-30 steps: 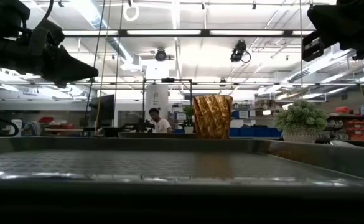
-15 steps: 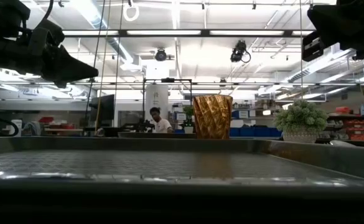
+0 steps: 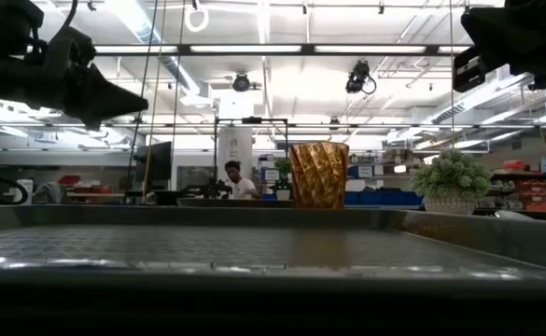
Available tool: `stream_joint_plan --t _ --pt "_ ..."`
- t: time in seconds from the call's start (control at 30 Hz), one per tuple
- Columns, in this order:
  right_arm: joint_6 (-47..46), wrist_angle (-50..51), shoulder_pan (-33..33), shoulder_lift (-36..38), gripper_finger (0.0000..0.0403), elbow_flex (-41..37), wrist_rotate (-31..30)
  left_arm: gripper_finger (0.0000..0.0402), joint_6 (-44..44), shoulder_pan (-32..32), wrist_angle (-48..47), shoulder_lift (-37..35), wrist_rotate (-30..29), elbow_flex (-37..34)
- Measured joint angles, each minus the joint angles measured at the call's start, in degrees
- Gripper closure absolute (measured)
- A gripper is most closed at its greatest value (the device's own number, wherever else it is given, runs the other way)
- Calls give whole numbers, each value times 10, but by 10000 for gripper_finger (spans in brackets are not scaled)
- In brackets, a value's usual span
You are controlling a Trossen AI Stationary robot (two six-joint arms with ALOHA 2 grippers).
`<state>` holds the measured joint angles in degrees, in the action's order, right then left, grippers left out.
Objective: Pick and place plate/cup/fork/spoon on tray
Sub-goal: Prepare the orange fork
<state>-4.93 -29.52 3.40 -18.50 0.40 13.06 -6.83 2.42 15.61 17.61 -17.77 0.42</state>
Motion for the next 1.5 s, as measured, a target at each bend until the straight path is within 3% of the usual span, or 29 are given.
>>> stream_joint_plan --t 0.13,0.27,0.5,0.6,0.7,0.97,1.07,1.3,1.5 --pt "0 0 0 0 362 0 0 345 -19 -1 26 0 0 0" --pt "0 0 0 0 362 0 0 345 -171 0 47 0 0 0" --pt "0 0 0 0 362 0 0 345 -292 -1 49 5 0 0" --pt "0 0 0 0 362 0 0 345 -316 -6 126 33 41 0" --pt "0 0 0 0 362 0 0 345 -314 -30 173 91 75 21" --pt "0 -28 0 0 362 0 -19 345 -183 -91 174 318 60 180" --pt "-61 -43 -3 2 362 0 -45 345 -134 -103 174 400 60 237" --pt "-86 -29 -20 11 362 6 -11 345 -124 -111 169 581 71 373" --pt "-59 -74 -35 15 362 6 -10 345 -135 -128 103 721 107 519"
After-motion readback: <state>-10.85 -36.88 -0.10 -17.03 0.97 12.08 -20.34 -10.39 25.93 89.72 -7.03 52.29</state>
